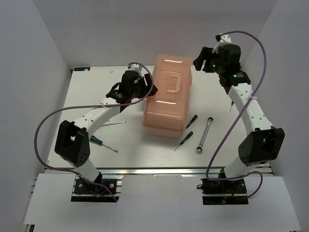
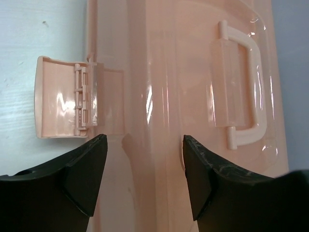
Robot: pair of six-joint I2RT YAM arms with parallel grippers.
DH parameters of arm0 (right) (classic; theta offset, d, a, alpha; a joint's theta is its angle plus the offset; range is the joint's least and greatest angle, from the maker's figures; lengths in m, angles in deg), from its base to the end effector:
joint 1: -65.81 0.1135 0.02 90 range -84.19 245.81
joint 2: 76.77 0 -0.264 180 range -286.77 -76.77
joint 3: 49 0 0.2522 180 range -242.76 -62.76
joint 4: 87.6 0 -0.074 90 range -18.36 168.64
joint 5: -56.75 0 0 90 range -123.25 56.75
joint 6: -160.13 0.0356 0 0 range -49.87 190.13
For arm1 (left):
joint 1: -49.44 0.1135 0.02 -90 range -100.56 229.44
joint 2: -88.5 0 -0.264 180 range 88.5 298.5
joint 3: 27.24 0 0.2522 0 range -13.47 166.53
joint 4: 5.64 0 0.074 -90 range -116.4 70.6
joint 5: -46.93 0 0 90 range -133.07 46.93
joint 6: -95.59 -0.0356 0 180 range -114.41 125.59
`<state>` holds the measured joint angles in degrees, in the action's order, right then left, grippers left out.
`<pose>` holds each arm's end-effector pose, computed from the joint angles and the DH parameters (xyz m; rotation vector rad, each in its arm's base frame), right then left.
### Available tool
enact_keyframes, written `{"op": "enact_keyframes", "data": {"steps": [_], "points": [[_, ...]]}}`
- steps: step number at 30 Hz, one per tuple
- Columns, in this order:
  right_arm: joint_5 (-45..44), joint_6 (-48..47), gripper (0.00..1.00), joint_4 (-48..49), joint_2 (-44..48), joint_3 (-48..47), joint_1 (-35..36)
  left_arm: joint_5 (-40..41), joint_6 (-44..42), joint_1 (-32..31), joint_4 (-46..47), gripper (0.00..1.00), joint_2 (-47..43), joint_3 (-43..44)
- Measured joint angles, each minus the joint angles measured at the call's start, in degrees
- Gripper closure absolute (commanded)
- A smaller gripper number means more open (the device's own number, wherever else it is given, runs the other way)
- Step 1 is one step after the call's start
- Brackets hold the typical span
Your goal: Sort the tools into containers
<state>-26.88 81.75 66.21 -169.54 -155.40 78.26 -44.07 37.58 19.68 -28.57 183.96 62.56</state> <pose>0.3747 0.0868 0.4128 -0.0936 1.8040 0.3999 0.3403 -0.1953 0.2990 -0.0306 2.1407 -0.6685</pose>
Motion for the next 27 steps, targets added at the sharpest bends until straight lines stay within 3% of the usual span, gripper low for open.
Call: {"op": "enact_keyframes", "data": {"steps": [9,17,21,23,27], "points": [[9.7,4.5,0.41,-0.8,2.2,11.5,-6.2,-4.3,-1.5,0.5,-4.5,0.35,-5.1,-2.5],[18.9,4.7,0.37,-2.8,-4.8,13.2,-4.9,-2.4,-1.5,0.5,-8.1,0.23,-5.0,-0.5],[20.0,4.5,0.36,-3.4,-5.5,12.8,-4.5,0.1,-1.6,0.5,-10.9,0.23,-5.0,2.6],[20.0,4.4,0.37,-3.6,-5.6,11.8,-4.5,0.6,-1.6,0.5,-11.2,0.25,-5.0,4.6],[20.2,3.9,0.37,-3.8,-5.6,9.9,-4.5,-1.4,-0.9,0.5,-9.4,0.41,-5.0,8.0]]}}
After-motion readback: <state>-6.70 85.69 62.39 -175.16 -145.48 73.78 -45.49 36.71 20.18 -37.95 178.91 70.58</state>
